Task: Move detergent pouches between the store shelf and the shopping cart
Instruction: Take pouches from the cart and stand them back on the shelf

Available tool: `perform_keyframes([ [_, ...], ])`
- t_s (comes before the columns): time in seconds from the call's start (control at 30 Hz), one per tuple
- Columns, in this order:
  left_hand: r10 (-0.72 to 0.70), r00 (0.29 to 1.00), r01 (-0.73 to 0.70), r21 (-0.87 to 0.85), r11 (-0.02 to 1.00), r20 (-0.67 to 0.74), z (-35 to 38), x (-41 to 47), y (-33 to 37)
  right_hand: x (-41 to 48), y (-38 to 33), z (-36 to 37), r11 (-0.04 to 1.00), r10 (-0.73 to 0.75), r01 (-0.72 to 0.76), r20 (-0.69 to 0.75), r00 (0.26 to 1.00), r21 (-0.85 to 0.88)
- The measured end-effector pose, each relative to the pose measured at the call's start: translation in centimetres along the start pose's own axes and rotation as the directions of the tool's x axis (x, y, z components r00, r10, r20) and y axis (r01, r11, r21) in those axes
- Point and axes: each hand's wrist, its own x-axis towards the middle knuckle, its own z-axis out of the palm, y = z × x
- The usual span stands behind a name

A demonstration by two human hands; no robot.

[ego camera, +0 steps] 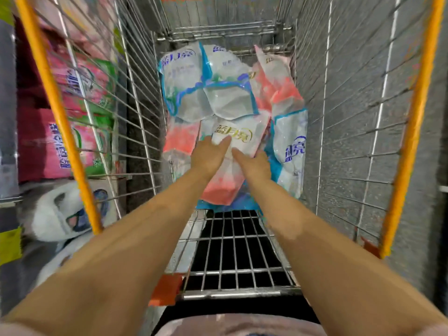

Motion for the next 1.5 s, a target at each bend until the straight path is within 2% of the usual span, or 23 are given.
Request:
perform_keyframes([
  [0.1,-0.017,0.996,0.025,-0.093,0.995,0.085,-1.2,-0.5,0.6,-0.6,-0.4,0.0,0.986,0.024,-0.033,0.060,0.998,0.161],
  [0.3,0.067,0.997,-0.060,-0.166,0.984,0.032,-2.3,-3.7,1.3,-4.3,-0.6,0.0,0.862,-0.094,0.031,0.101,0.990,0.506],
  [0.43,0.157,0.986,-0.166,-0.194,0.967,-0.059,-2.6,-6.5,1.5,-6.8,-1.0,-0.8,0.811,-0.172,0.104,0.064,0.983,0.576],
  [0.53,0.254,0.961,-0.272,-0.231,0.934,-0.106,-3.7,-9.5,3.3,-9.2,-2.3,-2.3,0.731,-0.299,0.205,0.037,0.953,0.650],
  [0.6,0.336,0.934,-0.354,-0.194,0.915,-0.123,-4.7,-12.2,4.8,-11.2,-3.4,-3.6,0.701,-0.402,0.286,0.032,0.915,0.653],
  [0.7,0.458,0.873,-0.480,-0.128,0.868,-0.170,-6.6,-16.4,6.2,-14.8,-5.2,-5.7,0.658,-0.577,0.447,0.025,0.816,0.606],
  [0.9,0.539,0.763,-0.598,-0.073,0.798,-0.357,-10.4,-26.1,6.2,-24.1,-7.4,-9.4,0.555,-0.771,0.650,0.029,0.636,0.520],
  [1.07,0.552,0.601,-0.695,-0.038,0.718,-0.578,-10.6,-35.3,3.2,-32.3,-5.3,-12.3,0.480,-0.871,0.693,0.202,0.447,0.538],
  [1.23,0.511,0.472,-0.740,-0.008,0.673,-0.719,-10.2,-44.8,-1.0,-40.8,-2.1,-14.2,0.408,-0.911,0.728,0.292,0.290,0.551],
  [1.4,0.459,0.303,-0.784,0.055,0.618,-0.835,-12.9,-55.4,-7.2,-51.4,1.2,-12.9,0.323,-0.924,0.706,0.371,0.092,0.630],
  [1.5,0.401,0.178,-0.820,0.090,0.565,-0.898,-14.7,-61.9,-12.9,-58.5,4.3,-10.7,0.268,-0.917,0.679,0.397,-0.039,0.684],
])
